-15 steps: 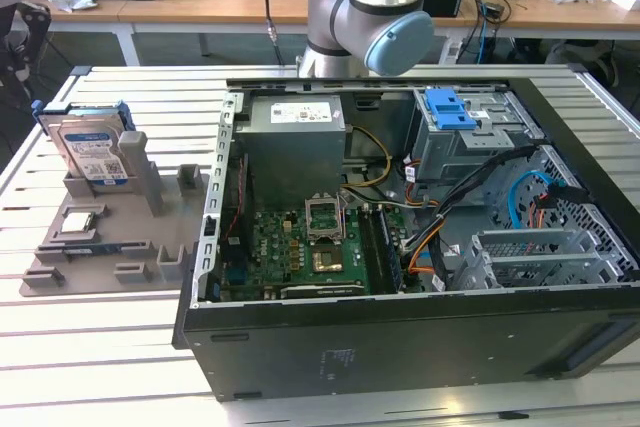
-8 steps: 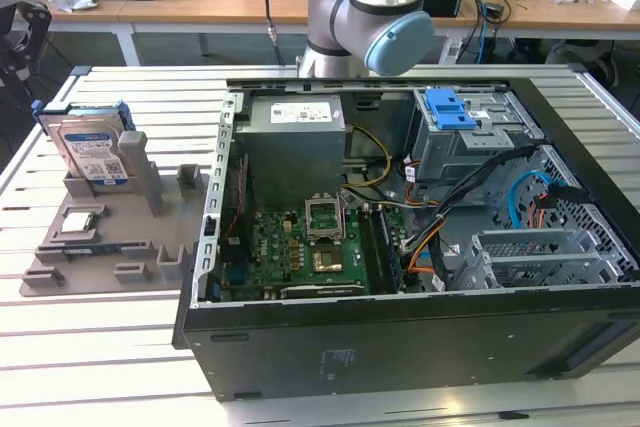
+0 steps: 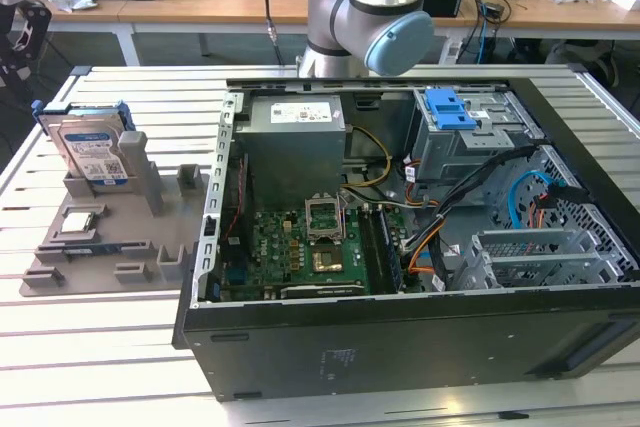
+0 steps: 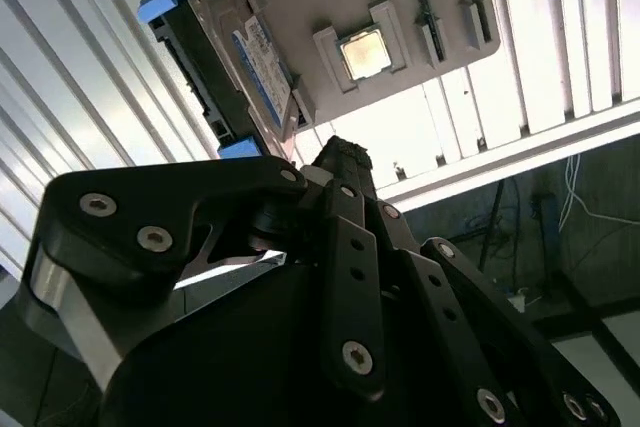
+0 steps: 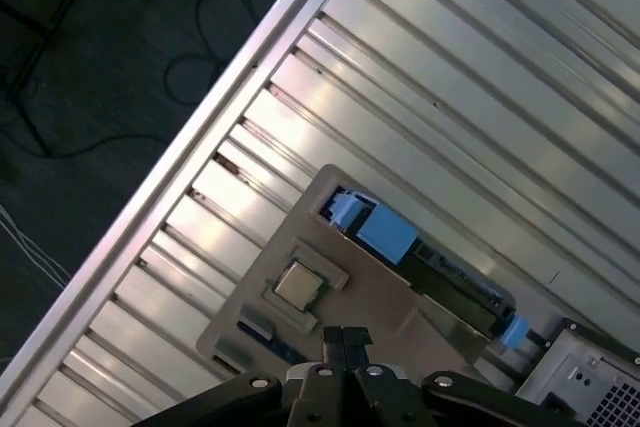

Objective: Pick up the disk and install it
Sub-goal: 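Pick up the disk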

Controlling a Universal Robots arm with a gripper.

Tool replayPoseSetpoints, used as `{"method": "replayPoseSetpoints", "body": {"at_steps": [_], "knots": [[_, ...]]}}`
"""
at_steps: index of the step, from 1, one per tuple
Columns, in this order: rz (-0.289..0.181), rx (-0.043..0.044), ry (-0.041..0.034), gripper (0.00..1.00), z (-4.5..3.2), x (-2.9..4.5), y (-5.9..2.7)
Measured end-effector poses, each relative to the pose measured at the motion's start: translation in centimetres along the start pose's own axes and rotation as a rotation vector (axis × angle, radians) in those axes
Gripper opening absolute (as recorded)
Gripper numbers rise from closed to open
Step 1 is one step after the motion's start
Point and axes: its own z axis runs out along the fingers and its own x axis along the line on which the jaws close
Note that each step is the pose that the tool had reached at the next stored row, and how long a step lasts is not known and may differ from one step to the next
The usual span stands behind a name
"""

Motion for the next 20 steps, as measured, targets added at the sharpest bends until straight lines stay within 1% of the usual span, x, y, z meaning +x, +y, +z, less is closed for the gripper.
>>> {"method": "replayPoseSetpoints", "body": {"at_steps": [8, 9, 11, 14, 15, 16, 20], "knots": [[-0.087, -0.0009, -0.0006, 0.11, 0.00, 0.00, 0.00], [-0.106, -0.0011, -0.0008, 0.11, 0.00, 0.00, 0.00], [-0.126, -0.0013, -0.0009, 0.11, 0.00, 0.00, 0.00], [-0.172, -0.0018, -0.0013, 0.11, 0.00, 0.00, 0.00], [-0.202, -0.0021, -0.0015, 0.11, 0.00, 0.00, 0.00], [-0.221, -0.0023, -0.0017, 0.11, 0.00, 0.00, 0.00], [-0.261, -0.0027, -0.0020, 0.11, 0.00, 0.00, 0.00]]}}
